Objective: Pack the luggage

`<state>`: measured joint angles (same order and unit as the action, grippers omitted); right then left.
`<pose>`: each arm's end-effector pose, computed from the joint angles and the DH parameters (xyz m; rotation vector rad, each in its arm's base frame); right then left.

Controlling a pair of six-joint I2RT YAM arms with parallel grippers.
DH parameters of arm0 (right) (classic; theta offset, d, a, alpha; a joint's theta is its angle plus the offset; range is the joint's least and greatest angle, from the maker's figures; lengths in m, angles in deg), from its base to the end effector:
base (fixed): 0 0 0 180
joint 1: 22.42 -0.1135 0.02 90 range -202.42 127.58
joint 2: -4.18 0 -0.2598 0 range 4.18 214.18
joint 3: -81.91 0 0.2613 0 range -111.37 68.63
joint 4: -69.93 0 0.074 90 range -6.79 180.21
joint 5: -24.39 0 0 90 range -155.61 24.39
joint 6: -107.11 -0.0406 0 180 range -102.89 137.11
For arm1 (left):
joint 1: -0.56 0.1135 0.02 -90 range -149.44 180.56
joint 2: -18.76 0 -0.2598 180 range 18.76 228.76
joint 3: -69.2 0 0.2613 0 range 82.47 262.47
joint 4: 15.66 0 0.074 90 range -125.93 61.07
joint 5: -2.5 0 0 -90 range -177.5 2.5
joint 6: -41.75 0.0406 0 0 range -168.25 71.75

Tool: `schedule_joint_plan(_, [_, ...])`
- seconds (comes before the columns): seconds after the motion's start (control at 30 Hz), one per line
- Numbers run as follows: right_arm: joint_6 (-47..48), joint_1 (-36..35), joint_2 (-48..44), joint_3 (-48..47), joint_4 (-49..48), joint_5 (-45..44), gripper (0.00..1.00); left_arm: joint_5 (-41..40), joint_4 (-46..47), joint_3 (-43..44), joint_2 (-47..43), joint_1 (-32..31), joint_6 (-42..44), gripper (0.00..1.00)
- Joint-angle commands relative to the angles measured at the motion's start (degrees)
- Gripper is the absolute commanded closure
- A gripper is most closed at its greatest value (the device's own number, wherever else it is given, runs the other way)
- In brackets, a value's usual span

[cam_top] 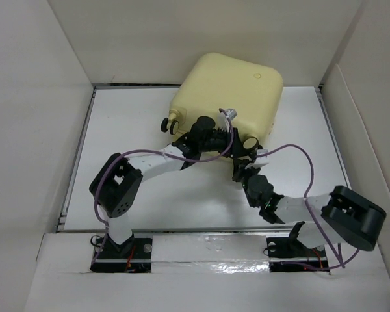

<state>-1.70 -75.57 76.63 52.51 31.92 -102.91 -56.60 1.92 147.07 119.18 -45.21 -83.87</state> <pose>0.1627 0.1761 0.1735 0.0001 1.6574 0.4194 0.2758 -0.3132 0.2594 0.6226 1.7783 -1.4746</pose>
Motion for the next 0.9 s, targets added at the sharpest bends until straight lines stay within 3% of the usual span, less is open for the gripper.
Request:
schedule_joint_plan(0.0, [-0.5,-8.6,8.6,-3.2,-14.3,14.2,1.00,-0.5,0.6,14.6,1.4,0.3,-1.1,0.66])
schedule_joint_plan(0.1, [-2.9,-8.0,10.5,0.0,-21.1,14.3,1.00,-2.5,-1.8,9.8,-0.5,0.3,0.5,0.45])
schedule_joint_plan(0.13, [-3.2,-8.0,9.2,0.8,-19.0,13.8,1.00,-3.6,-1.6,7.5,-2.9,0.9,0.5,0.34])
schedule_joint_plan(0.23, [-3.4,-6.9,0.8,1.7,-7.8,12.3,1.00,-7.2,-0.3,-3.1,-7.3,4.0,0.5,0.23])
schedule_joint_plan(0.4, [-2.8,-3.9,-13.4,2.9,4.7,14.4,1.00,-13.4,-5.3,-16.2,-19.5,9.6,2.9,0.24])
schedule_joint_plan(0.5, [-1.7,-2.5,-17.0,2.8,9.4,15.5,1.00,-20.0,-10.8,-21.1,-28.3,10.9,4.3,0.35])
schedule_joint_plan(0.6, [-1.1,-0.8,-17.9,2.8,11.2,18.0,1.00,-28.8,-18.0,-23.7,-36.9,10.9,4.6,0.57])
schedule_joint_plan(0.67, [-1.1,-0.3,-17.9,2.8,10.9,19.1,1.00,-34.8,-22.7,-24.2,-42.0,10.9,3.7,0.57])
schedule_joint_plan(0.7, [-0.8,-0.3,-17.8,2.9,10.9,20.0,1.00,-39.5,-28.1,-23.8,-43.3,10.9,3.3,0.56])
schedule_joint_plan(0.77, [-0.4,0.3,-17.5,2.9,10.5,20.5,1.00,-41.8,-32.7,-22.5,-45.8,10.9,3.2,0.37])
schedule_joint_plan(0.87, [0.3,1.5,-17.9,2.9,10.6,22.6,1.00,-44.6,-39.2,-20.7,-47.6,10.9,4.1,0.23])
